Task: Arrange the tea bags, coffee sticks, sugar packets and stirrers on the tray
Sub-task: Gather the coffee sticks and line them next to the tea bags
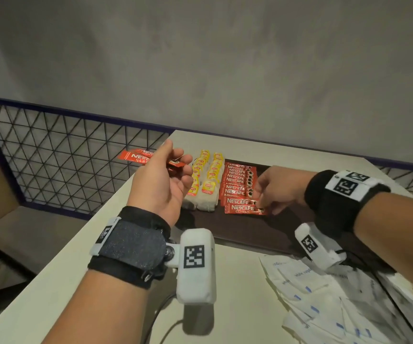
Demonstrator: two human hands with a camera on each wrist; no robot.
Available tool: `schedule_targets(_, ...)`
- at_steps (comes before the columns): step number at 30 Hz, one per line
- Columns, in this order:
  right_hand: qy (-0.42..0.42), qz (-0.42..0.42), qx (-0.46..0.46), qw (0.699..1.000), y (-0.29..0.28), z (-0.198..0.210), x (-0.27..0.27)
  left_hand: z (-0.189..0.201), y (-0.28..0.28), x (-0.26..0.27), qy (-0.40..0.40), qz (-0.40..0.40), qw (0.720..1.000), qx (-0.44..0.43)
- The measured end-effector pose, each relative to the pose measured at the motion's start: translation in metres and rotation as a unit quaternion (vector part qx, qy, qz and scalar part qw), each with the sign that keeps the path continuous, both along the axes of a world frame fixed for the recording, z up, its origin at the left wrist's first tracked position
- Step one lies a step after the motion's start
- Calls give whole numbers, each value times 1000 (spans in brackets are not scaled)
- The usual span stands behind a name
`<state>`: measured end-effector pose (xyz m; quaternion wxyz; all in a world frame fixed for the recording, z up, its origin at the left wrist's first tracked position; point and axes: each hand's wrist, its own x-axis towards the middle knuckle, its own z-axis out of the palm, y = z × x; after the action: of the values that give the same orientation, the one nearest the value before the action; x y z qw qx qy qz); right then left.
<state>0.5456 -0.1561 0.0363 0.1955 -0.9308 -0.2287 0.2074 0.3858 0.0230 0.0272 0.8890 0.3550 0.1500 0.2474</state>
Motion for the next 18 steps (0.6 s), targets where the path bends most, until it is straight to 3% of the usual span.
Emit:
schedule_targets(4, -12, 11, -60, 998, 8, -5, 5, -1, -1, 0, 2, 1, 1000, -13)
schedule_targets(18, -86, 29, -124, 988, 16, -11, -6, 1, -10, -1, 2, -8, 1000, -26)
